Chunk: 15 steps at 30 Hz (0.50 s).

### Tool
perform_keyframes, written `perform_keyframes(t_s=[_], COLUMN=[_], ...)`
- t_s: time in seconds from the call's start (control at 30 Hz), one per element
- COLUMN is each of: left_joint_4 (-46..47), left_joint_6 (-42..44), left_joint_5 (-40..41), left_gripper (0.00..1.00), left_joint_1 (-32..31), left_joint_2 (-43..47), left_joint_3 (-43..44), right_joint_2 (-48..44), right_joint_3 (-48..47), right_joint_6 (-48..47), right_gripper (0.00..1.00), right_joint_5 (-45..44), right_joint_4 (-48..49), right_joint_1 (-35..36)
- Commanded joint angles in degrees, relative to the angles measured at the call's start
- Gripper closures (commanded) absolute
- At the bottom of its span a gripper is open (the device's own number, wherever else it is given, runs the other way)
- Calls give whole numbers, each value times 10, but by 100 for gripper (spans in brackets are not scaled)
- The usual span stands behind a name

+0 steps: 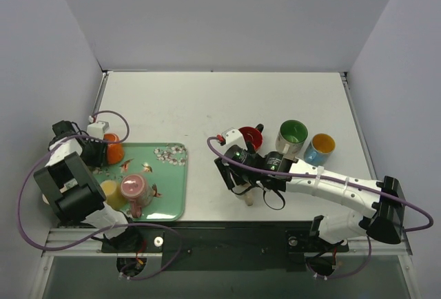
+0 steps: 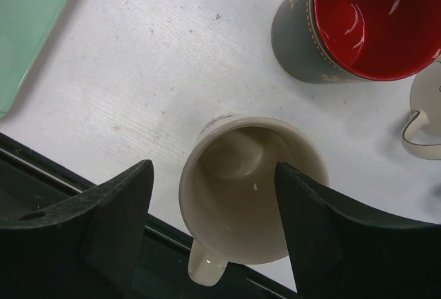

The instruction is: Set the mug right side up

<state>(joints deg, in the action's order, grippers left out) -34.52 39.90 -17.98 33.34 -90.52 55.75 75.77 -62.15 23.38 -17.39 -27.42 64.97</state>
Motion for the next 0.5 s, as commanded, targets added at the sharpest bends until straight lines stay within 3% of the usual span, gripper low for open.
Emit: perform_keyframes(t_s=[0.0,0.13,0.47], left_joint_4=[48,44,-28], left_joint_6=[-44,-62,-122], left_joint_5=[-44,-53,-111], left_gripper=[60,100,100], left_joint_1=[-12,-12,-16], left_joint_2=[-14,-1,89], left_joint_3=[23,23,69], right_joint_2=[7,8,-42], right_joint_3=[-14,-10,-17], right_joint_6=[4,4,13], right_gripper=[34,34,35], right_joint_5=[-25,-30,-77], right_joint_4=[-15,-16,-18], right_joint_1=[3,2,5])
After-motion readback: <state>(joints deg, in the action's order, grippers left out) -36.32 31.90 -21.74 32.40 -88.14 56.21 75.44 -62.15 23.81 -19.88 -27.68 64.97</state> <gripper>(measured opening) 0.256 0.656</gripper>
